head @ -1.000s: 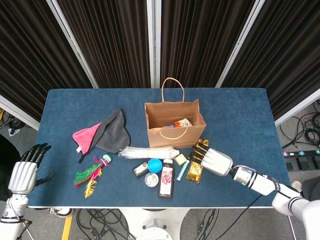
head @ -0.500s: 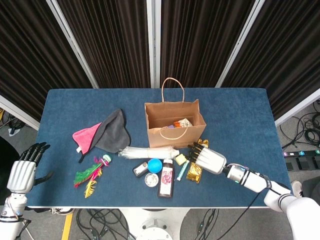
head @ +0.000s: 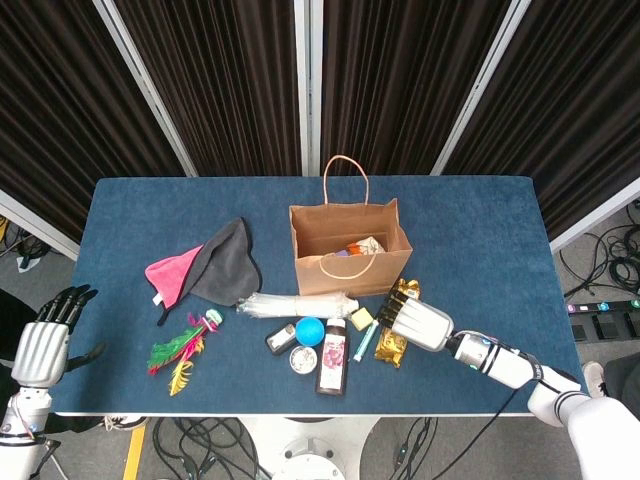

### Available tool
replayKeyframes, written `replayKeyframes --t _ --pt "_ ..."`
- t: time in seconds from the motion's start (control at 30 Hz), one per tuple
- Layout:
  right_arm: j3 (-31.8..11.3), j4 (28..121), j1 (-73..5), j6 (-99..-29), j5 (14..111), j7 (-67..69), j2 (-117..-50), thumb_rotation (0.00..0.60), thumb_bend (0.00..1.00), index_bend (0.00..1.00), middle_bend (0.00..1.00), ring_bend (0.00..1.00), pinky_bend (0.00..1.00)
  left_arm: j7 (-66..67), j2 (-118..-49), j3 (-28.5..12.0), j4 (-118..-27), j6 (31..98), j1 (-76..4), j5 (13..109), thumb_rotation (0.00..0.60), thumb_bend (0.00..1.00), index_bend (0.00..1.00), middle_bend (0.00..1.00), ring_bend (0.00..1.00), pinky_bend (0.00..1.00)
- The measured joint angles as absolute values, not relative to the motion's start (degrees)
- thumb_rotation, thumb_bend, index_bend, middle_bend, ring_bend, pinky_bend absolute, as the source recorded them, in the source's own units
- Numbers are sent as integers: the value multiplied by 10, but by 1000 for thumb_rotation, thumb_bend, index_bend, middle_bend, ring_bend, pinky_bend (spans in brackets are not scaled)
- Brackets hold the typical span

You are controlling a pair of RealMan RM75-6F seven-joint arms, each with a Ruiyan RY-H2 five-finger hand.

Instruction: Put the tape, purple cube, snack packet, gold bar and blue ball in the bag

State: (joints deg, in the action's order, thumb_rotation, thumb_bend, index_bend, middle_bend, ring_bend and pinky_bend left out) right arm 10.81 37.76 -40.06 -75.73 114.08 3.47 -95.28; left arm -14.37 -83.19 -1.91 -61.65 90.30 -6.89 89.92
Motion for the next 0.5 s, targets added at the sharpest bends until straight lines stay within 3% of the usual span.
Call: replayKeyframes --t 0.33,0.5 --pt "115 368 -390 -784 1133 35 -955 600 167 562 537 429 467 -141 -832 -18 -617 905 -67 899 600 220 223 256 158 252" --pt "111 374 -388 -820 1133 36 -950 600 176 583 551 445 484 -140 -828 -19 -625 908 -68 901 600 220 223 256 158 252"
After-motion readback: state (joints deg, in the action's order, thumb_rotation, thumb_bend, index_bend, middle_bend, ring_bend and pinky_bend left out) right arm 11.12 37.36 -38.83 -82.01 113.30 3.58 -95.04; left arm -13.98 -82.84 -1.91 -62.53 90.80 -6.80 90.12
